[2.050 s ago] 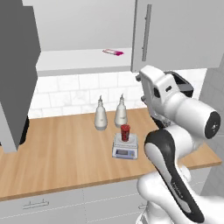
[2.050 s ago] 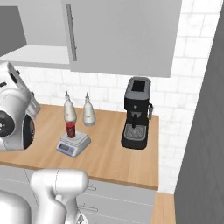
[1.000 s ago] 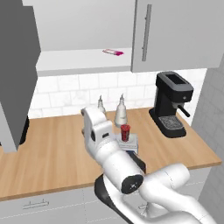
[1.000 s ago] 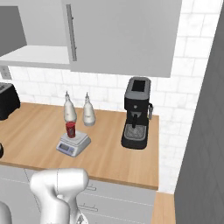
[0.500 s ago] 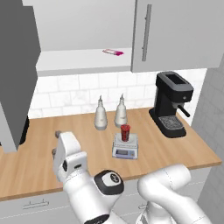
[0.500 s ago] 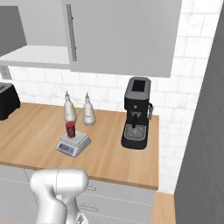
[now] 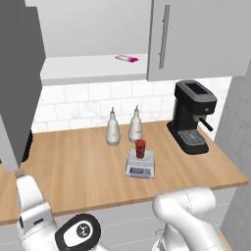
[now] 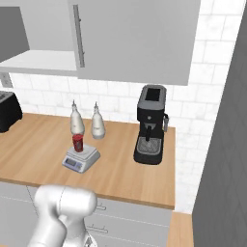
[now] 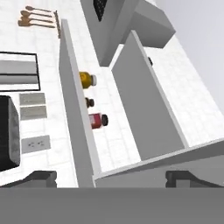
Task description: Pick the yogurt and place it on the digital scale for weighing, and close the cabinet.
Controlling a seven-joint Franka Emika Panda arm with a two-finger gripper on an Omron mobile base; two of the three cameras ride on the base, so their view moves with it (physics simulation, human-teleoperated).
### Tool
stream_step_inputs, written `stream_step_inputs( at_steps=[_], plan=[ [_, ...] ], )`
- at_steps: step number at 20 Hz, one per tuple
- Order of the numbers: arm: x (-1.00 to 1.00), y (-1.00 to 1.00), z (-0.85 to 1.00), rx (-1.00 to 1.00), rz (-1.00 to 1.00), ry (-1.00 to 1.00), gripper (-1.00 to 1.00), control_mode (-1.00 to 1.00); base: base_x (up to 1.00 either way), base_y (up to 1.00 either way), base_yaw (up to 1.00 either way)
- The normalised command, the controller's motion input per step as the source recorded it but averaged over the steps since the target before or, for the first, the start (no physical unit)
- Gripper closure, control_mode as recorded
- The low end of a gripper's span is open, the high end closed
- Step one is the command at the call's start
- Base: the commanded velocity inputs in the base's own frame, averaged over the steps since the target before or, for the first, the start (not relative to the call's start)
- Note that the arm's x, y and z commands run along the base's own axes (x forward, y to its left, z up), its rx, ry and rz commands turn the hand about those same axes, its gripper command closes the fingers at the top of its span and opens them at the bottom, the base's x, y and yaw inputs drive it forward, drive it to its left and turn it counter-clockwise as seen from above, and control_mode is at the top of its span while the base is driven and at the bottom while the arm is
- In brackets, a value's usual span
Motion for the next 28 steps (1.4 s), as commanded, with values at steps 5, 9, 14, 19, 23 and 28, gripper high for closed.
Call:
stream_step_inputs(
  at_steps=[5, 9, 14, 19, 23, 28],
  plan=[
    [0.16, 0.94, -0.03, 0.03, -0.14, -0.22, -1.0, -1.0, 0.0, 0.0, 0.0],
    [0.28, 0.87, -0.01, 0.01, -0.23, -0.19, -1.0, -1.0, 0.0, 0.0, 0.0],
    [0.0, 0.13, 0.27, 0.15, -0.21, -0.21, -1.0, -1.0, 0.0, 0.0, 0.0],
    [0.0, -0.17, 0.66, 0.15, -0.25, -0.14, -1.0, -1.0, 0.0, 0.0, 0.0],
    [0.0, -0.23, 0.98, 0.08, -0.26, 0.05, -1.0, -1.0, 0.0, 0.0, 0.0],
    [0.0, -0.65, 1.0, 0.0, -0.08, 0.24, -1.0, -1.0, 0.0, 0.0, 0.0]
  ],
)
